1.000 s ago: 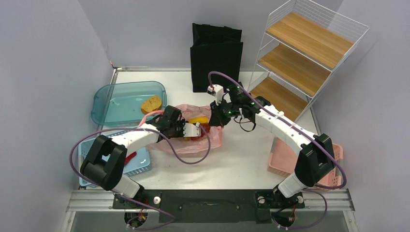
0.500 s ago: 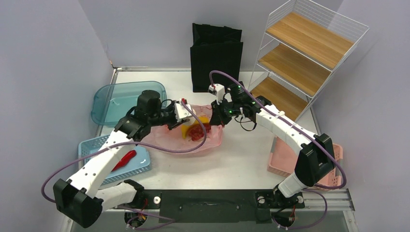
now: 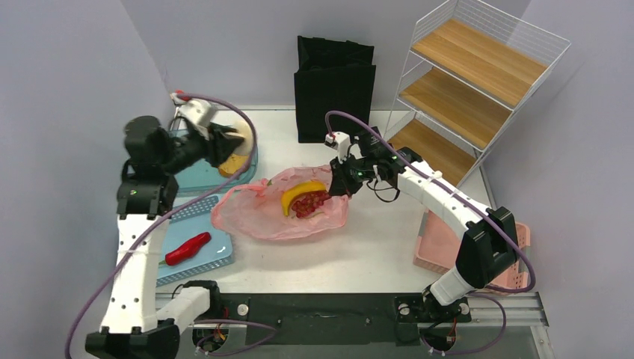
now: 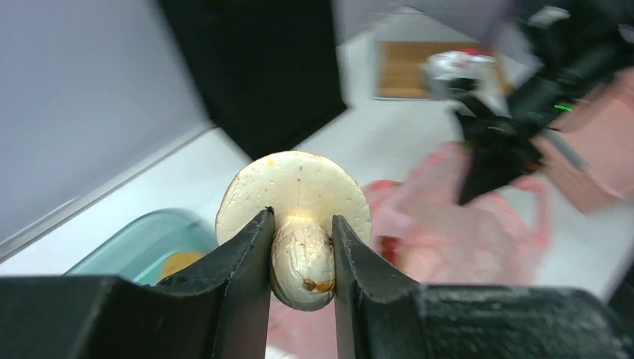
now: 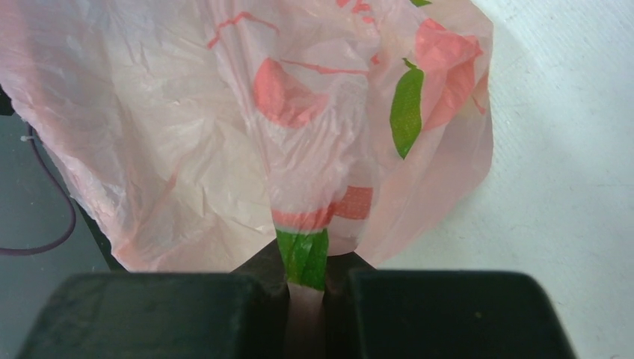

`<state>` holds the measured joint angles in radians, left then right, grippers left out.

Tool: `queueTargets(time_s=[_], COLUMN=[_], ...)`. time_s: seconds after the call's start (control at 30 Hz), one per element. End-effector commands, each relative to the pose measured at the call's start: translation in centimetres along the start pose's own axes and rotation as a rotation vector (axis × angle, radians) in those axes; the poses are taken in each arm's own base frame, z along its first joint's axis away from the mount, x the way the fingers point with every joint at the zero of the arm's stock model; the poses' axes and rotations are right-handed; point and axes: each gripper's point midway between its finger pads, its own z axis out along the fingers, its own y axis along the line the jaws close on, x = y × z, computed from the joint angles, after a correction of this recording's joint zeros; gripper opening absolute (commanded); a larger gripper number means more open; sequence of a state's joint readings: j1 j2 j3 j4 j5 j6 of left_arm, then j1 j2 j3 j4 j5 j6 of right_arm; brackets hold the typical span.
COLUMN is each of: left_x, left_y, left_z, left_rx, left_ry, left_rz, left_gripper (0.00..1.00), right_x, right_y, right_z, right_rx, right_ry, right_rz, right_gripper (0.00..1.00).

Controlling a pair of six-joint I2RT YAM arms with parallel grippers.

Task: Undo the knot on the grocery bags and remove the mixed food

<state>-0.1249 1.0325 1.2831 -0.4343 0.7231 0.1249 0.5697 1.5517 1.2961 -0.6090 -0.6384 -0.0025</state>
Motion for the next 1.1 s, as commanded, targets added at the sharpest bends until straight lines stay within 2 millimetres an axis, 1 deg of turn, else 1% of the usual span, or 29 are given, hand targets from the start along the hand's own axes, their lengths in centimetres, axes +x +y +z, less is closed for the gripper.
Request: queueTargets(time_s=[0.0, 0.03, 0.07, 0.1, 0.13, 0.17, 0.23, 0.27, 0.3, 0.33, 0.37, 0.4, 0.43, 0.47, 0.5, 0.53, 0.57, 0.63, 0.73, 0.77, 0.8, 0.83, 0.87, 0.9, 0.93, 0.97, 1.0, 1.03, 1.07], left_x=[-1.4, -0.6, 0.6, 1.6, 3.2, 4.6, 8.8, 10.6, 12.4, 14.8, 16.2, 18.8, 19.9, 22.5, 23.3, 25.7, 27.5, 29.4, 30.6, 30.8, 30.8, 30.8, 30.7, 30.4, 30.2, 29.8, 29.5, 29.0, 28.6], left_y=[6.1, 8.2, 8.7, 10.5, 10.5, 11.7, 11.7, 11.9, 11.7, 11.7, 11.4, 11.1, 11.1, 10.5, 10.9, 10.1, 10.0, 9.9, 10.1, 10.1, 10.0, 9.8, 9.6, 9.4, 9.3, 9.1, 8.9, 8.8, 8.6], left_z=[-6.5, -8.4, -9.5, -11.4, -12.4, -14.0, -16.2, -17.0, -18.0, -18.8, -19.5, -20.2, -20.7, -21.2, -21.8, -21.9, -22.1, -22.2, -21.9, -21.6, -21.4, -21.1, -20.9, -20.6, -20.5, -20.1, -20.0, -19.7, -19.5], left_rx=[-0.326, -0.415, -0.442, -0.52, -0.521, -0.573, -0.587, -0.575, -0.581, -0.568, -0.568, -0.544, -0.549, -0.527, -0.552, -0.521, -0.522, -0.52, -0.525, -0.516, -0.511, -0.489, -0.481, -0.466, -0.462, -0.447, -0.443, -0.434, -0.431], left_ry=[0.023, 0.049, 0.101, 0.13, 0.192, 0.231, 0.363, 0.433, 0.481, 0.551, 0.592, 0.661, 0.686, 0.747, 0.779, 0.816, 0.845, 0.868, 0.857, 0.846, 0.838, 0.826, 0.821, 0.802, 0.793, 0.776, 0.766, 0.744, 0.731], left_rz=[-0.059, -0.071, -0.067, -0.086, -0.078, -0.103, -0.148, -0.108, -0.137, -0.123, -0.135, -0.128, -0.118, -0.127, -0.1, -0.113, -0.115, -0.115, -0.147, -0.161, -0.175, -0.19, -0.193, -0.195, -0.191, -0.187, -0.179, -0.167, -0.16], left_gripper=[0.0, 0.0, 0.0, 0.0, 0.0, 0.0, 0.0, 0.0, 0.0, 0.0, 0.0, 0.0, 0.0, 0.0, 0.0, 0.0, 0.0, 0.0, 0.11, 0.22, 0.27, 0.36, 0.41, 0.49, 0.52, 0.58, 0.62, 0.63, 0.64], right_x=[-1.9, -1.7, -1.7, -1.5, -1.4, -1.5, -1.5, -1.4, -1.5, -1.5, -1.6, -1.6, -1.7, -1.7, -1.8, -1.9, -1.9, -2.0, -2.2, -2.3, -2.3, -2.2, -2.1, -1.9, -1.5, -1.3, -0.5, -0.3, 0.7], right_y=[-0.7, -0.7, -0.9, -1.0, -1.0, -1.0, -1.0, -1.1, -1.0, -1.1, -1.0, -1.1, -1.1, -1.1, -1.1, -1.1, -1.2, -1.1, -1.1, -1.0, -1.0, -0.7, -0.8, -0.3, -0.4, 0.3, 0.1, 0.7, 0.5], right_z=[-2.5, -2.7, -2.8, -2.9, -3.1, -3.1, -3.2, -3.2, -3.3, -3.2, -3.3, -3.2, -3.3, -3.2, -3.2, -3.1, -3.1, -3.0, -2.9, -2.8, -2.9, -2.7, -2.8, -2.6, -2.7, -2.7, -2.5, -2.6, -2.4], right_rx=[0.034, 0.034, 0.038, 0.04, 0.041, 0.042, 0.043, 0.043, 0.043, 0.042, 0.041, 0.042, 0.041, 0.041, 0.04, 0.039, 0.039, 0.038, 0.044, 0.044, 0.05, 0.047, 0.058, 0.056, 0.071, 0.068, 0.082, 0.079, 0.091], right_ry=[-0.051, -0.044, -0.044, -0.039, -0.036, -0.036, -0.031, -0.03, -0.029, -0.026, -0.028, -0.026, -0.026, -0.023, -0.024, -0.023, -0.022, -0.02, -0.021, -0.019, -0.019, -0.014, -0.011, -0.002, 0.007, 0.012, 0.034, 0.035, 0.059], right_rz=[-0.042, -0.041, -0.04, -0.042, -0.042, -0.047, -0.052, -0.052, -0.055, -0.056, -0.059, -0.059, -0.06, -0.056, -0.057, -0.057, -0.056, -0.058, -0.07, -0.078, -0.092, -0.105, -0.131, -0.157, -0.194, -0.251, -0.271, -0.33, -0.348], right_gripper=[0.0, 0.0, 0.0, 0.0, 0.0, 0.0, 0.0, 0.0, 0.0, 0.0, 0.0, 0.0, 0.0, 0.0, 0.0, 0.0, 0.0, 0.0, 0.0, 0.0, 0.0, 0.0, 0.0, 0.0, 0.0, 0.0, 0.0, 0.0, 0.0])
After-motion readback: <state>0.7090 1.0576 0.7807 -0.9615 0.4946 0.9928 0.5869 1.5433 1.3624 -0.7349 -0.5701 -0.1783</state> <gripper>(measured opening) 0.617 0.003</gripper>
